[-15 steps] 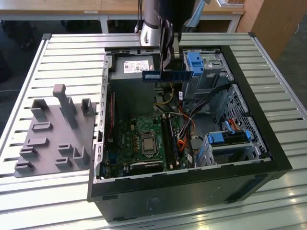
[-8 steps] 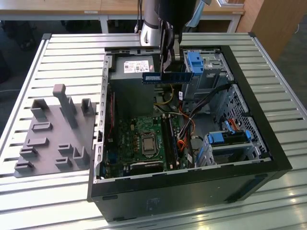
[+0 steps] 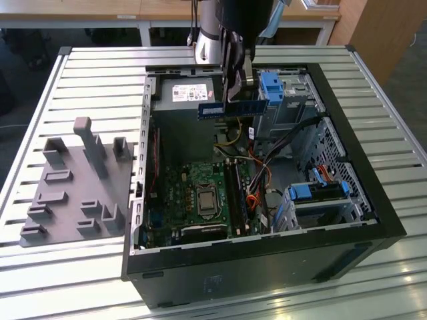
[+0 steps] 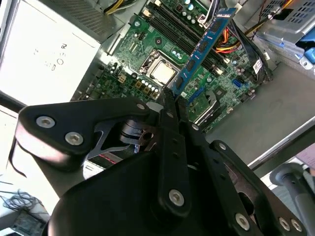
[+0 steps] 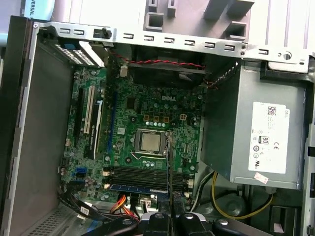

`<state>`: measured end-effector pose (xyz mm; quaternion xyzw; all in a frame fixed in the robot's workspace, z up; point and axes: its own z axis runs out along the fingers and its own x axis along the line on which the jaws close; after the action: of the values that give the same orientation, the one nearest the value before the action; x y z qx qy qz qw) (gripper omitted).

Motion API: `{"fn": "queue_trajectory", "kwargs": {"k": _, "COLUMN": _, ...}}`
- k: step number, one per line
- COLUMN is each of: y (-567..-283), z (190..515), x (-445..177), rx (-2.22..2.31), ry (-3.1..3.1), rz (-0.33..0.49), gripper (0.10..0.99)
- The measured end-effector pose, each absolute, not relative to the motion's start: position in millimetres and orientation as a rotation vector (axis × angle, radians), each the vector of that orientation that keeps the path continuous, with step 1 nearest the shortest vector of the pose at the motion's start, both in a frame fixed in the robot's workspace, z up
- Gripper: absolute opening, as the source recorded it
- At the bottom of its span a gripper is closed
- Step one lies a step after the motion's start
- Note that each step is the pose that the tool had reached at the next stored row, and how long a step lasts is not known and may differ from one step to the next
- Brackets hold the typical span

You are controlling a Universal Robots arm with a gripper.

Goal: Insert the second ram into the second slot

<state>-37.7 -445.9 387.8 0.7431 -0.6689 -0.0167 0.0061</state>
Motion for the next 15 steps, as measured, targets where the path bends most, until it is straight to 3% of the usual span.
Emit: {"fn": "queue_trajectory", "kwargs": {"k": 15, "y": -446.8, "z": 387.7, "x": -37.7, "rx": 2.452, "ry": -1.941, "rz": -0.051, "gripper": 0.137}}
